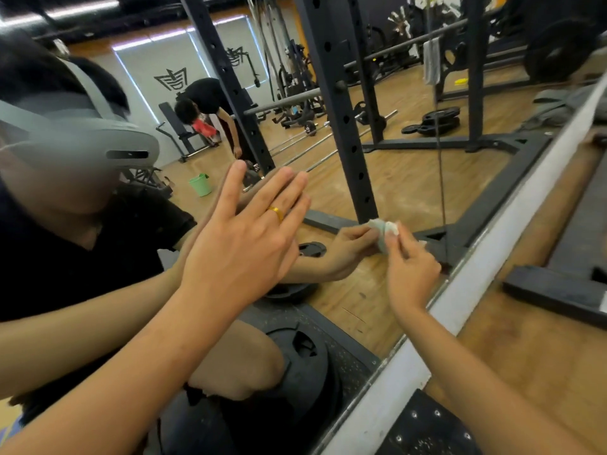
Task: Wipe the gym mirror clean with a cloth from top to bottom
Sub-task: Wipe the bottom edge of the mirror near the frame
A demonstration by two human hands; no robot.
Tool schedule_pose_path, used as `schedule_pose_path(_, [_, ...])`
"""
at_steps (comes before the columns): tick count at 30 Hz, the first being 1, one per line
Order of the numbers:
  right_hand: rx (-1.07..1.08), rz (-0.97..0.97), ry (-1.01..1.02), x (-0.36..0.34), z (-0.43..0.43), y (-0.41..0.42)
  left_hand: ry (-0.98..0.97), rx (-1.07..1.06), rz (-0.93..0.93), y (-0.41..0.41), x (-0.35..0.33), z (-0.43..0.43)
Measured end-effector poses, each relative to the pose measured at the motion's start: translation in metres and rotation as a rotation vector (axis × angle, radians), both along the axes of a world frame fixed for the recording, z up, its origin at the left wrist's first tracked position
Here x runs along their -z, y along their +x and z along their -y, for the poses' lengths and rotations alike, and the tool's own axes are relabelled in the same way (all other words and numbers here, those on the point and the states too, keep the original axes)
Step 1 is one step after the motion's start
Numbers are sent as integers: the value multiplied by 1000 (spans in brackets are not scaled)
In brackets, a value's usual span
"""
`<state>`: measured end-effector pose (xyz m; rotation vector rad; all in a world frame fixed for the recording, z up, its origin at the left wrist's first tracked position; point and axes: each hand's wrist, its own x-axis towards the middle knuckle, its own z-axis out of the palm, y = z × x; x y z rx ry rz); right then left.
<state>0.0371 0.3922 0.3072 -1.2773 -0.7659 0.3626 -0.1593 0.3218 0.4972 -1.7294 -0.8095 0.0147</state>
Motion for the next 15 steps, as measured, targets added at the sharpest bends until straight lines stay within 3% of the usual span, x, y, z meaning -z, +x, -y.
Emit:
schedule_pose_path(6, [80, -120, 22, -27, -20, 14, -5, -1, 12, 1, 0, 0])
schedule_pose_path(12, [29, -61, 35, 9, -3, -20, 3, -2, 9, 1, 0, -1])
schedule_pose_path(15, [32, -161, 39, -1, -12, -8, -4, 3, 6, 1, 0, 0])
